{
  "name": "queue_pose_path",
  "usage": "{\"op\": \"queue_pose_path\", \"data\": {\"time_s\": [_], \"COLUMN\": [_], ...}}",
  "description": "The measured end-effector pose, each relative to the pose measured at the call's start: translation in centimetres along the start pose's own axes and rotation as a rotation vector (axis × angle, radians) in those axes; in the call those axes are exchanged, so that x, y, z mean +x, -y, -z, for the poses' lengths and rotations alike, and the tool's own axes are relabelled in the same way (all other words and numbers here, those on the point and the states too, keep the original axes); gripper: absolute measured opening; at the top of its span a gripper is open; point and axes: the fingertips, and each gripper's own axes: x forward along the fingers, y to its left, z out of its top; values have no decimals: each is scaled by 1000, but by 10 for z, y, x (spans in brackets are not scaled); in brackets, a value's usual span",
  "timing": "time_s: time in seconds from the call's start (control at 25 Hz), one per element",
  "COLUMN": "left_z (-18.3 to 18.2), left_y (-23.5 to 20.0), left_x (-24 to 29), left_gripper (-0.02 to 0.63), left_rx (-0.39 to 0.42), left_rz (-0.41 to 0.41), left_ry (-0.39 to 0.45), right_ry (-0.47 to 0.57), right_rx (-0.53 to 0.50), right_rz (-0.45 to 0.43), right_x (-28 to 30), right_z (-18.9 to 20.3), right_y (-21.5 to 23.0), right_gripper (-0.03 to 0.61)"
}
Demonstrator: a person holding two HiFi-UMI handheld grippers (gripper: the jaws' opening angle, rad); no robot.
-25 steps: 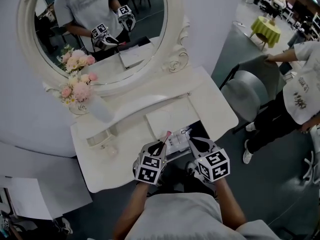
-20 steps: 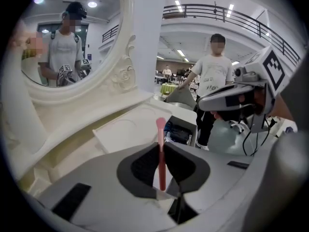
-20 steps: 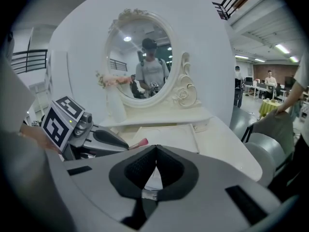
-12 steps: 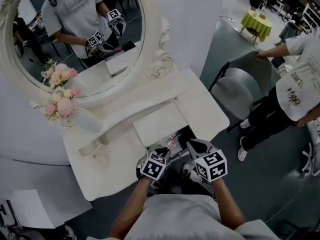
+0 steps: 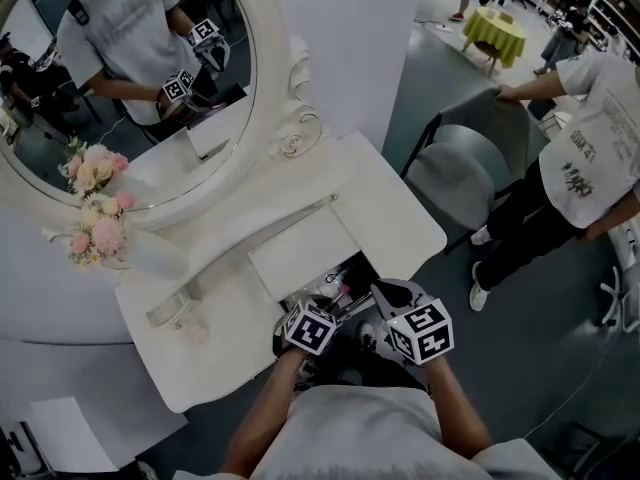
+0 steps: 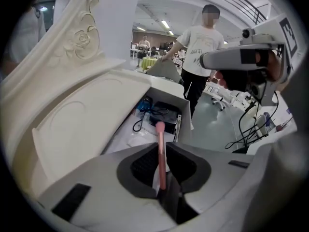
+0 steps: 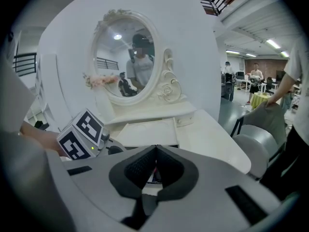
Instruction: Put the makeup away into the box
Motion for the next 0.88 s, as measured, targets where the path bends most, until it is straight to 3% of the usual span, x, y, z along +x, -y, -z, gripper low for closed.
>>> {"op": "queue_pose_path", "data": {"time_s": [0.08, 0.16, 0.28, 0.64, 0.88], "left_z": [-1, -2, -4, -8, 44], "left_y": [0, -1, -9, -72, -117], "left_x": [-1, -5, -18, -102, -163], "left_gripper": [67, 123, 123, 123, 123], "left_rx": [-12, -38, -90, -190, -313], "left_rz": [-8, -18, -56, -340, -519], "left_ry": [13, 38, 96, 338, 404], "right_ry": [0, -2, -1, -8, -22], "right_rx": [6, 7, -1, -72, -145], "right_rz": [1, 0, -12, -106, -203], "right_x": [-1, -1, 1, 27, 55], "right_z": [2, 3, -1, -19, -30], "right_y": [1, -1, -7, -52, -105], "right_gripper": [2, 2, 2, 2, 2]}}
